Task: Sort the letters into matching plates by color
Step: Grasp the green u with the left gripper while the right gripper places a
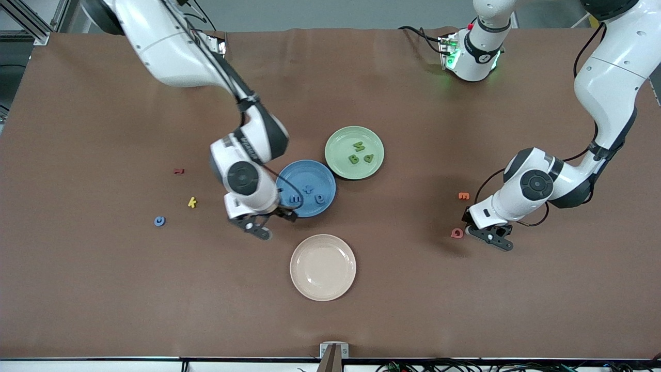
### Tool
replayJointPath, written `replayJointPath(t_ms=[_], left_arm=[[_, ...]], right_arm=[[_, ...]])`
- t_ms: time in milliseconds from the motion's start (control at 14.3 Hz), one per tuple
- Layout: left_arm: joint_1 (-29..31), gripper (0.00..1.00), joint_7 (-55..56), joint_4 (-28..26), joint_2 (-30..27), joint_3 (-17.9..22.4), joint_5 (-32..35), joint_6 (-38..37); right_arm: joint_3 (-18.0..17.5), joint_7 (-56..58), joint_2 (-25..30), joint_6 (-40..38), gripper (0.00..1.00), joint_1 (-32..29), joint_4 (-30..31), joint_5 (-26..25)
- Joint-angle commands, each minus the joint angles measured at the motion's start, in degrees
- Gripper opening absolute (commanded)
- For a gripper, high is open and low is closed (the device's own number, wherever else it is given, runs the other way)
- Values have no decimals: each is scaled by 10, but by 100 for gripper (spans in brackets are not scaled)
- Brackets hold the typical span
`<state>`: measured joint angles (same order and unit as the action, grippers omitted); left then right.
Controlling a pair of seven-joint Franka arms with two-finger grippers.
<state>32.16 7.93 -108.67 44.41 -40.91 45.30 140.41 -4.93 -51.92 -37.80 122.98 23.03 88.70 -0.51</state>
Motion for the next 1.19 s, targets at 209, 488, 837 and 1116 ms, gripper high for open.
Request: replayJointPath(t_ms=[209, 488, 837, 1116], left_arm=[[8, 1, -12, -2, -3, 0, -2, 4], [10, 1, -5, -2, -23, -20, -3, -24], [33, 1, 8, 14, -32, -112, -49, -127], [28, 0, 80, 25, -31, -162, -93, -189]], right_arm=[[-10, 281, 101, 9, 100, -162, 139, -6], [-10, 454, 100, 76, 100, -265, 184, -9], [-10, 513, 77, 137, 100, -319, 189, -35], [-10, 515, 56, 192, 100, -334, 203, -73]])
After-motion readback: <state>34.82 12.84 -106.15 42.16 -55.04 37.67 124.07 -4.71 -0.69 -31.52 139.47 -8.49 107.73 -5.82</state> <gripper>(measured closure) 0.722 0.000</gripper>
